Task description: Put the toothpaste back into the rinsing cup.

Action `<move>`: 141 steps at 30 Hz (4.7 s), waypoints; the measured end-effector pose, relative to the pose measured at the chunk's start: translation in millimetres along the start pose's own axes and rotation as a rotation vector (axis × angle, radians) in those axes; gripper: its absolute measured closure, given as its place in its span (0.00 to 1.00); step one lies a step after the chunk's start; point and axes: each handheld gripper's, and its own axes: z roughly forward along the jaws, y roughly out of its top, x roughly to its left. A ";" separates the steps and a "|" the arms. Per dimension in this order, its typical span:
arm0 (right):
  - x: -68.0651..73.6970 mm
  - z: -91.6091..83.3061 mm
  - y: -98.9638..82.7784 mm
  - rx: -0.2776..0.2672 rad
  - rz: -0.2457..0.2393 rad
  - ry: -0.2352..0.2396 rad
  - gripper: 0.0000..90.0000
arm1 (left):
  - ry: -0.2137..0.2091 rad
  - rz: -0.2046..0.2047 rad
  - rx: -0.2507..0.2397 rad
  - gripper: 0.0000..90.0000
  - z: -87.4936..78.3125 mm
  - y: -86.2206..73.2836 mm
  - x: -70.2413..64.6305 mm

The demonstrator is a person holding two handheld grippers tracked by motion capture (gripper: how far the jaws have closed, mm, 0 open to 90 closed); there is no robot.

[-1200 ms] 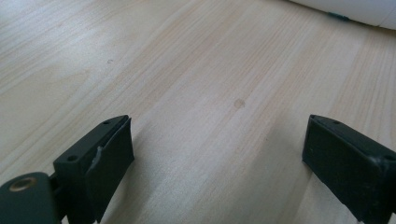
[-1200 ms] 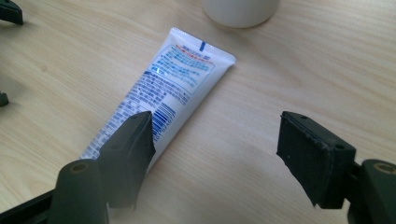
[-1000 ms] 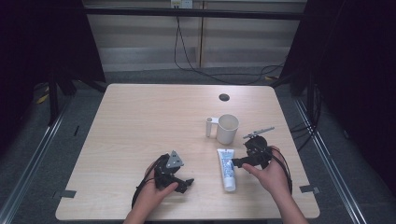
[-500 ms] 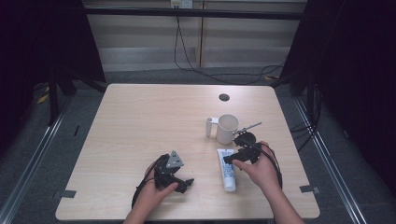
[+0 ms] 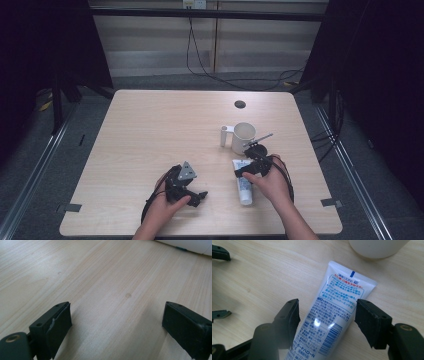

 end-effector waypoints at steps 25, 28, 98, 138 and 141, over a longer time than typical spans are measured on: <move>3.6 12.1 1.6 0.047 0.096 -0.074 0.60 | 0.002 0.000 -0.001 0.10 0.0 -0.1 -0.2; 5.6 8.2 1.4 0.046 0.084 -0.071 0.72 | 0.003 0.001 0.000 0.10 0.0 -0.1 -0.2; -1.7 -30.5 -7.1 -0.201 0.041 0.067 0.79 | 0.006 0.003 0.001 0.10 -0.8 -0.4 -0.5; -6.8 -93.2 12.2 -0.691 0.008 0.092 0.79 | 0.005 0.001 0.000 0.10 -0.8 -0.4 -0.5; -7.9 -96.5 15.1 -0.721 0.004 0.068 0.79 | 0.005 0.002 0.002 0.10 -0.8 -0.4 -0.4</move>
